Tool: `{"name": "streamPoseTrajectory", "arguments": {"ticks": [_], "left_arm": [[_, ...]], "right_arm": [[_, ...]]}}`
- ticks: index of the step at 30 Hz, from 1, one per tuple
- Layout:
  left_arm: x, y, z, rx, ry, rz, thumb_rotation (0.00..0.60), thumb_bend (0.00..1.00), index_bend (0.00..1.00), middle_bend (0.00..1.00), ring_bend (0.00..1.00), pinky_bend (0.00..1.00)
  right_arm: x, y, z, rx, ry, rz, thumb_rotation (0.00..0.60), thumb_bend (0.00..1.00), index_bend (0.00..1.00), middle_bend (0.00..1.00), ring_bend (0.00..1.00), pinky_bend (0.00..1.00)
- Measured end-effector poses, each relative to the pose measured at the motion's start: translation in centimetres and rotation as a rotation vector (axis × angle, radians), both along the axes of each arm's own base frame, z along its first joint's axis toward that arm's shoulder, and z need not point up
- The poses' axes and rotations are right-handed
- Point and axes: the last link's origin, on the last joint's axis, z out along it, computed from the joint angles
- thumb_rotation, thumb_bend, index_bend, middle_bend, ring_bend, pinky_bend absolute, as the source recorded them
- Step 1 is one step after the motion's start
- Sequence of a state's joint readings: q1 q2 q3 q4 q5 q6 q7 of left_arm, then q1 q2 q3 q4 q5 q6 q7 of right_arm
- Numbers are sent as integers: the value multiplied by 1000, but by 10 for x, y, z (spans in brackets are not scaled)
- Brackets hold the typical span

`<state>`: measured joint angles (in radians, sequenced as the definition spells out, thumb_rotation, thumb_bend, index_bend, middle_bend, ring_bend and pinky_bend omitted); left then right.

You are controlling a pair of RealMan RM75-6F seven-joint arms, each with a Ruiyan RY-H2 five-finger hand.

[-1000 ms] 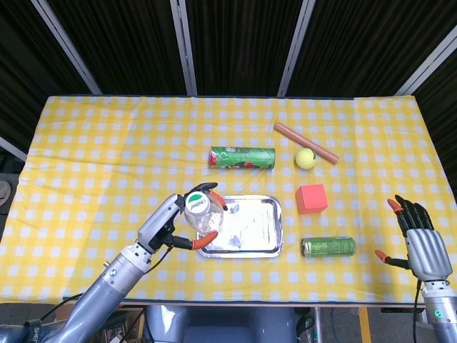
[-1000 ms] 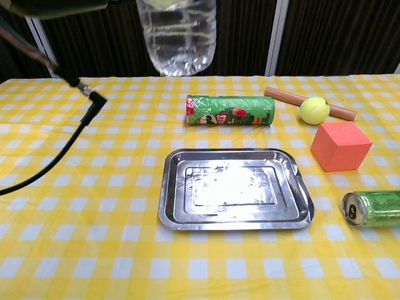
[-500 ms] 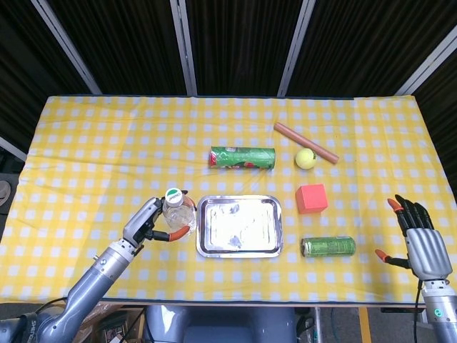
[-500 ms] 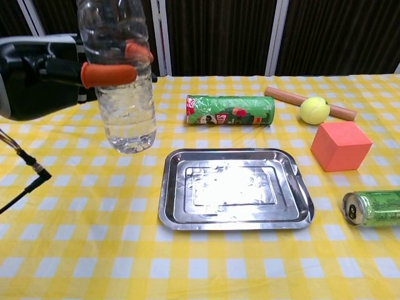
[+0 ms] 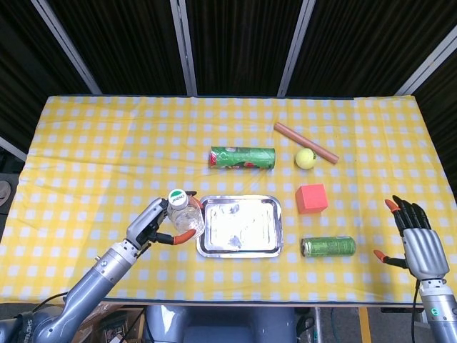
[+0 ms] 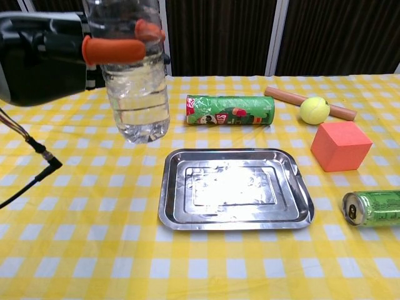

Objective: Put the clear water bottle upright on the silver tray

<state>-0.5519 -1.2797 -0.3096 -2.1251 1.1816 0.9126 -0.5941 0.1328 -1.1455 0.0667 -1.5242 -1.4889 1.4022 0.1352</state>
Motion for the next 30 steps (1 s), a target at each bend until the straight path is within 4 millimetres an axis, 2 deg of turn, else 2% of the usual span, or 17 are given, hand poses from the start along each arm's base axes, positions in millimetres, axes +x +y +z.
{"name": "streamPoseTrajectory", "arguments": {"ticks": [7,13,17,21,24,30], "left_arm": [[32,-3,28,50,10,-23,600,467,595,588,88,52],[64,3,43,46,-48,-35,600,469,593,587,88,52],[75,4,47,20,-76,-45,600,469,593,587,88,52],[71,4,46,5,-56,-37,600,468,594,586,88,52],[60,1,43,-1,-22,-14,600,469,595,587,88,52],[18,3,34,6,50,80,600,469,595,587,88,52]], "right_arm": [[1,0,-2,4,7,2,600,49,10,0,0,0],[0,0,-4,9,17,-3,600,50,10,0,0,0],[1,-1,-5,8,19,0,600,50,10,0,0,0],[1,0,-4,4,18,1,600,50,9,0,0,0],[1,0,-4,2,17,-1,600,50,9,0,0,0],[2,0,-4,4,12,3,600,50,10,0,0,0]]}}
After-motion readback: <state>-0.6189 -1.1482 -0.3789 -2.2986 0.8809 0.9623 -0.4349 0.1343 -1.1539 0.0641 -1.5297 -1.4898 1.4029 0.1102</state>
